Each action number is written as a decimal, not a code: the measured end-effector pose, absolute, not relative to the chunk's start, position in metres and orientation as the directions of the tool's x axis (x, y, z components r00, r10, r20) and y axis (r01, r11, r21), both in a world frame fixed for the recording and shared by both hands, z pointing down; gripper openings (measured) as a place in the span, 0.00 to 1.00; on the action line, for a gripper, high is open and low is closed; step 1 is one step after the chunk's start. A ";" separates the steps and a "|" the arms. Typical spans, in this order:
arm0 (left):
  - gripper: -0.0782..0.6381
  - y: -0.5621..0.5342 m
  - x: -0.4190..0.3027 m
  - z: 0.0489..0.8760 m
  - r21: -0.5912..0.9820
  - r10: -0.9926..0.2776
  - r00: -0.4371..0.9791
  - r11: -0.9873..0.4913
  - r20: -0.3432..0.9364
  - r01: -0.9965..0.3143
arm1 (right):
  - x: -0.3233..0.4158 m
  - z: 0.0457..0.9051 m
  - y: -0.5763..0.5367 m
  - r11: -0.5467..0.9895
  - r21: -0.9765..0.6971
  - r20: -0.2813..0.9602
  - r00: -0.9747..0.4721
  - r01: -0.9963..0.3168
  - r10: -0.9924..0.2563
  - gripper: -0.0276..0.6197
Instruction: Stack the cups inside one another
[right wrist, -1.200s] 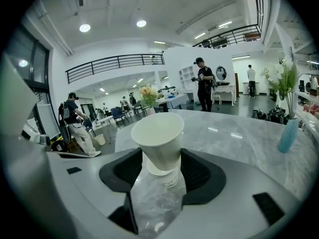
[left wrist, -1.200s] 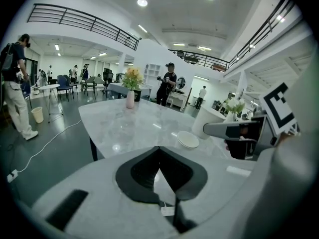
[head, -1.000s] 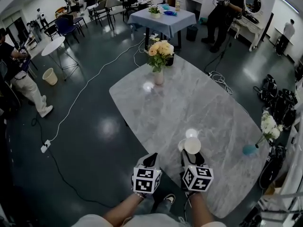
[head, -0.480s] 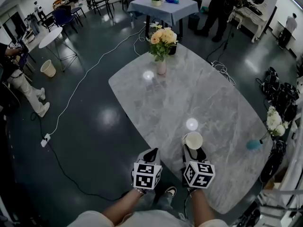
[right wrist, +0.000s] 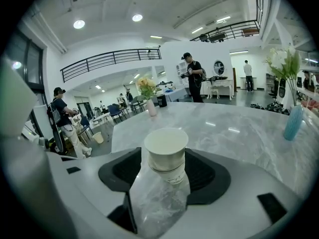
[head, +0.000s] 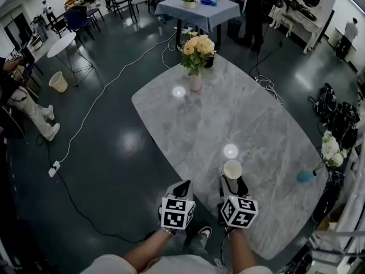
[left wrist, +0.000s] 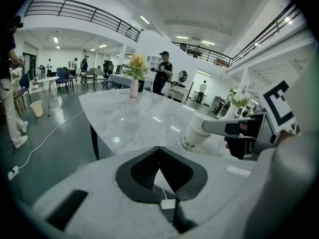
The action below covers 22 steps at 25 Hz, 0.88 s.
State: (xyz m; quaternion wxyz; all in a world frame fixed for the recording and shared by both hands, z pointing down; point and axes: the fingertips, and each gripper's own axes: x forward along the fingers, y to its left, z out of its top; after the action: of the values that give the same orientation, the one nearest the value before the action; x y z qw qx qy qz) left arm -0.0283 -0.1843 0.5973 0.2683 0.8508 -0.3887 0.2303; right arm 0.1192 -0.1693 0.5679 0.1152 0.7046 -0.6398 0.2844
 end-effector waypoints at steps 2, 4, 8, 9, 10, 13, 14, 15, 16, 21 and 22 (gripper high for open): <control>0.10 -0.183 -0.030 0.597 0.278 -0.540 0.591 -0.551 0.600 -0.786 | 0.120 0.568 -0.166 -0.165 -0.211 0.544 0.025 -0.963 -0.839 0.41; 0.10 -0.182 -0.030 0.597 0.280 -0.541 0.590 -0.549 0.599 -0.787 | 0.121 0.567 -0.163 -0.167 -0.207 0.540 0.029 -0.964 -0.841 0.42; 0.10 -0.179 -0.028 0.595 0.288 -0.539 0.596 -0.549 0.596 -0.785 | 0.125 0.563 -0.159 -0.172 -0.203 0.529 0.040 -0.964 -0.848 0.42; 0.10 -0.178 -0.027 0.594 0.290 -0.539 0.597 -0.550 0.594 -0.784 | 0.125 0.561 -0.159 -0.173 -0.202 0.526 0.042 -0.964 -0.849 0.42; 0.10 -0.179 -0.028 0.593 0.290 -0.539 0.598 -0.551 0.593 -0.783 | 0.124 0.560 -0.159 -0.173 -0.202 0.525 0.043 -0.964 -0.850 0.42; 0.10 -0.178 -0.029 0.591 0.288 -0.541 0.599 -0.552 0.590 -0.783 | 0.123 0.557 -0.158 -0.173 -0.203 0.524 0.042 -0.964 -0.851 0.41; 0.10 -0.177 -0.029 0.590 0.288 -0.542 0.599 -0.551 0.589 -0.783 | 0.124 0.557 -0.157 -0.173 -0.205 0.525 0.041 -0.963 -0.850 0.41; 0.10 -0.175 -0.028 0.590 0.289 -0.543 0.599 -0.551 0.588 -0.783 | 0.124 0.557 -0.155 -0.175 -0.209 0.526 0.041 -0.962 -0.849 0.41; 0.10 -0.174 -0.028 0.589 0.291 -0.544 0.599 -0.549 0.587 -0.784 | 0.125 0.558 -0.153 -0.180 -0.211 0.528 0.042 -0.961 -0.848 0.41; 0.10 -0.171 -0.029 0.586 0.295 -0.553 0.599 -0.543 0.579 -0.786 | 0.129 0.552 -0.149 -0.190 -0.199 0.527 0.058 -0.962 -0.848 0.41; 0.10 -0.171 -0.029 0.584 0.295 -0.555 0.599 -0.542 0.577 -0.787 | 0.129 0.550 -0.149 -0.185 -0.201 0.525 0.054 -0.962 -0.850 0.41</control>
State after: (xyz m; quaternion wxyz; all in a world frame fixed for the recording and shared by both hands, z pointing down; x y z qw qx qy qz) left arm -0.0288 -0.1707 0.5845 0.2716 0.8520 -0.3937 0.2129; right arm 0.1292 -0.1493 0.5503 0.1018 0.7188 -0.6301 0.2757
